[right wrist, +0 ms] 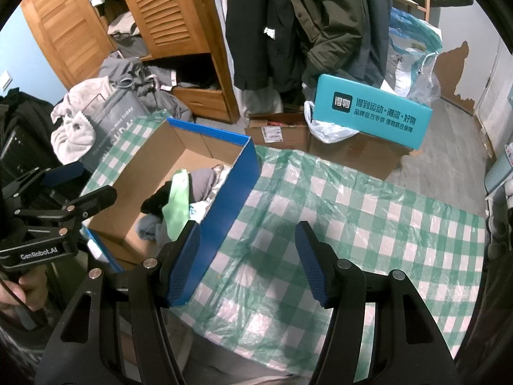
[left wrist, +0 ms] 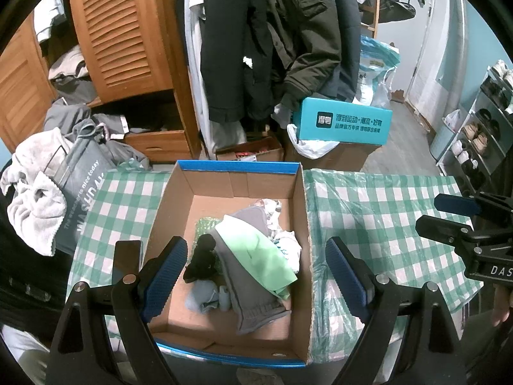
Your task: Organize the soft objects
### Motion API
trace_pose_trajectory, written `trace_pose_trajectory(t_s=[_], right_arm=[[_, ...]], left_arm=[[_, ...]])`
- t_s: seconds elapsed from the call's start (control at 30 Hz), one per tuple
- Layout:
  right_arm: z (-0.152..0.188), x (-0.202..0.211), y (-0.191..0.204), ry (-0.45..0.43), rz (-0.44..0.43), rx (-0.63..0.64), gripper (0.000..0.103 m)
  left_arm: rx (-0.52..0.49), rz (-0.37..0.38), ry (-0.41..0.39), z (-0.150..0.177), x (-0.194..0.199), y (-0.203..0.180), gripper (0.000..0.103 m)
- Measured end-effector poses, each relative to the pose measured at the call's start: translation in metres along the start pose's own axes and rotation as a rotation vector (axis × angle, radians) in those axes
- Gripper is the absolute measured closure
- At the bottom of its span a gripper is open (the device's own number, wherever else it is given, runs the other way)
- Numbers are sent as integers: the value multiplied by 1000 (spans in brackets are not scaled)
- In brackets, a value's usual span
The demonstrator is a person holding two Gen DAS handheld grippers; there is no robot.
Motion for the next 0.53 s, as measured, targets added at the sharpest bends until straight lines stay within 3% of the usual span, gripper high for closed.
trace_pose_trajectory(t_s=[0.53], right_arm=[[1,0,-1,1,1,0,43]], left_arm=[[-9,0,-3,-1,1,-7,14]])
Point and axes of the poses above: each gripper's, at about its wrist camera, not at the fingertips, and x roughly against the way its jaws point, y to its left, z to its underside, the point moved 5 cm from there along -x, roughly the way its jaws point, and after that the axes turned 14 degrees about -z, right-handed, at the moved point
